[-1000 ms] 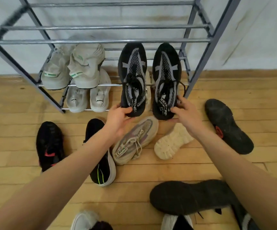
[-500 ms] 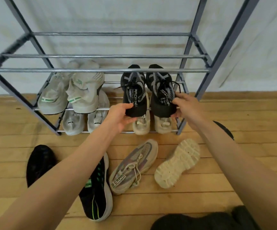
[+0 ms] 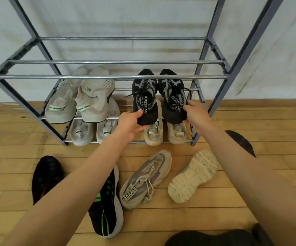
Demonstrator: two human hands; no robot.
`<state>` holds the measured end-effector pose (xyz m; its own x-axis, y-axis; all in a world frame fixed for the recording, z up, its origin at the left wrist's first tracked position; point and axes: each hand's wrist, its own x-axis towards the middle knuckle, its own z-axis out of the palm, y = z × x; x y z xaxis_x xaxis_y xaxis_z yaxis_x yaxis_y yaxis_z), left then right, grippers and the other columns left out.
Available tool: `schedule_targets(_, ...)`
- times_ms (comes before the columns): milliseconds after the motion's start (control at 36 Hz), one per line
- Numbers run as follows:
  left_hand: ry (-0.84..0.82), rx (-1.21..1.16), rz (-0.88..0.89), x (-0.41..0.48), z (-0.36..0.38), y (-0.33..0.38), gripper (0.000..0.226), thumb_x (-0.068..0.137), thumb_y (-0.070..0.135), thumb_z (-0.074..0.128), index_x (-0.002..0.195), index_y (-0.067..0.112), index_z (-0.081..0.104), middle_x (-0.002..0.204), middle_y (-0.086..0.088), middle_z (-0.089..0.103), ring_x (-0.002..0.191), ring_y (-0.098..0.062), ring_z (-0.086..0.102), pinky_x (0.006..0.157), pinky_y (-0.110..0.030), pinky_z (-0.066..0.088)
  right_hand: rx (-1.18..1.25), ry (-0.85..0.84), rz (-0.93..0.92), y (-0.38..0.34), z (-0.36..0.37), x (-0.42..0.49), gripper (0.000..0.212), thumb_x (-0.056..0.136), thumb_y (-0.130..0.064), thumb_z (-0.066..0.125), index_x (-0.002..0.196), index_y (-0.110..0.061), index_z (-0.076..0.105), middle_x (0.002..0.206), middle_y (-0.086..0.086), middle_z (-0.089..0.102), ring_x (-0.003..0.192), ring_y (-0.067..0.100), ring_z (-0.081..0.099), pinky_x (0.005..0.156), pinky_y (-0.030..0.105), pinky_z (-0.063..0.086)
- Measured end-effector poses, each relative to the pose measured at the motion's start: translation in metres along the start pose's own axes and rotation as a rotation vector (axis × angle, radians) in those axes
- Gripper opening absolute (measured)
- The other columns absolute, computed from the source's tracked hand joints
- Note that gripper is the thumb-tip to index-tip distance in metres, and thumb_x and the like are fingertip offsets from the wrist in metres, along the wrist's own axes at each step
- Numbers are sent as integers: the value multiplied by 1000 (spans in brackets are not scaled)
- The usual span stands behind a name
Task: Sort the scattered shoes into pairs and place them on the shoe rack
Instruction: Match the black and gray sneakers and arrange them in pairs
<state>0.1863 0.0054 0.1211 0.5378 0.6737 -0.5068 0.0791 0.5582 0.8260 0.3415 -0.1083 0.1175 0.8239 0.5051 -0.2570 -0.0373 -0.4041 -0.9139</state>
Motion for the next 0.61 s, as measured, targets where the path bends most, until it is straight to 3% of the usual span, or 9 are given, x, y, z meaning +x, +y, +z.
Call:
schedule_targets(111, 0, -9, 26, 1, -2, -6, 38, 94, 11, 54, 129, -4, 48, 123, -16, 60, 93, -19, 63, 66, -32, 57, -81, 18, -43, 4, 2, -3, 32, 100, -16, 38, 127, -14, 55, 116, 4, 54, 100, 17, 53, 85, 38, 56)
schedule_targets(222, 28, 44, 126, -3, -4, -17, 39, 94, 18, 56, 128, 0, 49, 125, -16, 59, 101, -20, 63, 77, -29, 58, -32, -8, -54, 10, 0, -13, 40, 101, -20, 40, 140, -14, 45, 134, 3, 51, 113, 17, 53, 88, 31, 53)
schedule_targets(333, 118, 184, 230, -13, -8, -36, 65, 87, 9, 63, 143, 8, 30, 134, -10, 46, 108, -20, 59, 90, -37, 53, -103, 35, -128, 21, -6, -32, 45, 95, -25, 52, 139, -17, 47, 139, -1, 51, 125, 15, 49, 104, 33, 43)
schedule_targets(444, 109, 414, 320, -37, 3, -63, 65, 84, 7, 65, 139, 14, 30, 130, -7, 41, 95, -8, 54, 88, -31, 52, -141, 82, -227, 38, -20, -65, 34, 93, -23, 57, 127, -20, 55, 123, -7, 57, 113, 8, 52, 95, 25, 42)
schedule_targets(556, -77, 667, 276, -58, 23, -98, 58, 85, 15, 66, 135, 20, 38, 131, -3, 38, 114, -13, 49, 99, -34, 46, -208, 98, -207, 75, -44, -89, 31, 92, -22, 60, 123, -16, 58, 113, -7, 57, 103, 5, 51, 82, 16, 38)
schedule_targets(611, -135, 794, 280, -60, 34, -115, 55, 85, 17, 65, 134, 20, 40, 136, -3, 35, 121, -18, 46, 104, -35, 42, -275, 107, -141, 99, -59, -93, 33, 93, -23, 59, 125, -14, 57, 118, -2, 56, 107, 8, 51, 85, 20, 39)
